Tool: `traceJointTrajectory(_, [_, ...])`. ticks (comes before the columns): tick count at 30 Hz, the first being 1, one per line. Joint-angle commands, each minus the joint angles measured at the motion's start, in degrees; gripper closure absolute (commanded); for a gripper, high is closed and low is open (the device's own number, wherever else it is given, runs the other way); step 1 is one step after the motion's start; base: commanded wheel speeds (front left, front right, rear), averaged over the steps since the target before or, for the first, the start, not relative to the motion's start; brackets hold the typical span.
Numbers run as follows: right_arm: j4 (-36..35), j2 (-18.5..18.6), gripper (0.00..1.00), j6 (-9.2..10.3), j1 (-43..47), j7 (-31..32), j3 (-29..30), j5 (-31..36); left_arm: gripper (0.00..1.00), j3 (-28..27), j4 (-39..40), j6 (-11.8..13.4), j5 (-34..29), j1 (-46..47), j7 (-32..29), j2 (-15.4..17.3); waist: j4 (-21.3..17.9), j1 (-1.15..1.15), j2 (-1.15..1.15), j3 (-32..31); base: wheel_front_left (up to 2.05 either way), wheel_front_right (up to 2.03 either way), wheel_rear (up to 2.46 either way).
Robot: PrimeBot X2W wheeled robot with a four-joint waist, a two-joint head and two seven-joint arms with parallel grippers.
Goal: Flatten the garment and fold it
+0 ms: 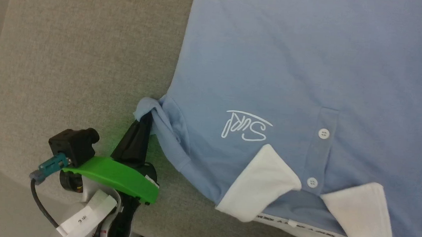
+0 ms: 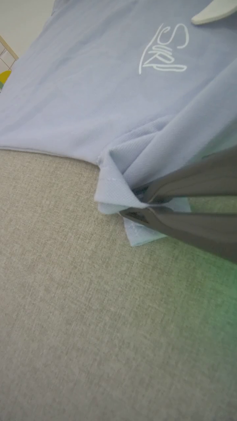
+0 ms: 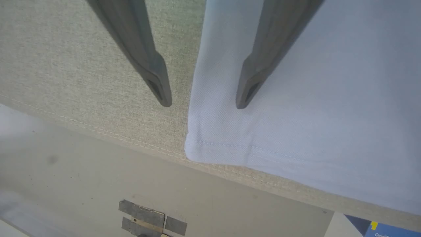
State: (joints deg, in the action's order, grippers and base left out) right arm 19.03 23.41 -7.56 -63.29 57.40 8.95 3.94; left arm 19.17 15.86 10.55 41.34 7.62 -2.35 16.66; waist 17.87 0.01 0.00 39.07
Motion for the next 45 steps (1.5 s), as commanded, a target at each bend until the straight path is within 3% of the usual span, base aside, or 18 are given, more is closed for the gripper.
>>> traceJointTrajectory(1, [-0.7,0.2,0.0,0.08,-1.2,1.2,0.2,0.9,1.0,0.2,0.0,-0.3,-0.2,0.9,0.1,-0.2,4.2,-0.01,0.0,4.9,0.0,0.0,0.0])
traceJointTrajectory(12, [-5.3,0.4,0.0,0.08,0.1,11.0,1.7,3.2,1.0,1.0,0.8,-0.8,-0.4,1.7,0.3,-0.3,4.2,-0.01,0.0,7.6,0.0,0.0,0.0])
traceJointTrajectory(13, [-5.6,0.3,0.55,0.08,0.3,12.2,2.0,3.1,1.0,1.0,0.7,-0.8,-0.4,1.8,0.3,-0.3,4.1,-0.01,0.0,7.6,0.0,0.0,0.0])
traceJointTrajectory(15, [-6.6,-0.1,1.0,0.08,0.8,14.3,2.7,3.0,1.0,1.2,0.6,-0.9,-0.4,2.1,0.1,-0.3,3.7,-0.01,0.0,7.3,0.0,0.0,0.0])
traceJointTrajectory(22, [-10.4,-0.8,1.0,0.08,1.2,14.4,4.4,2.9,1.0,1.1,-0.2,-0.8,-0.3,2.6,0.0,0.0,2.2,-0.01,0.0,5.2,0.0,0.0,0.0])
traceJointTrajectory(34, [-7.3,-2.1,1.0,0.08,1.0,3.0,1.5,-2.5,1.0,-0.2,-4.4,-0.4,0.5,2.0,-1.2,1.7,-4.5,-0.01,0.0,-7.9,0.0,0.0,0.0])
traceJointTrajectory(45, [-9.3,0.2,1.0,0.08,13.8,-0.5,-0.7,-12.3,1.0,-0.9,-7.2,1.0,1.4,-1.0,-3.3,3.6,-13.1,-0.01,0.0,-20.5,0.0,0.0,0.0])
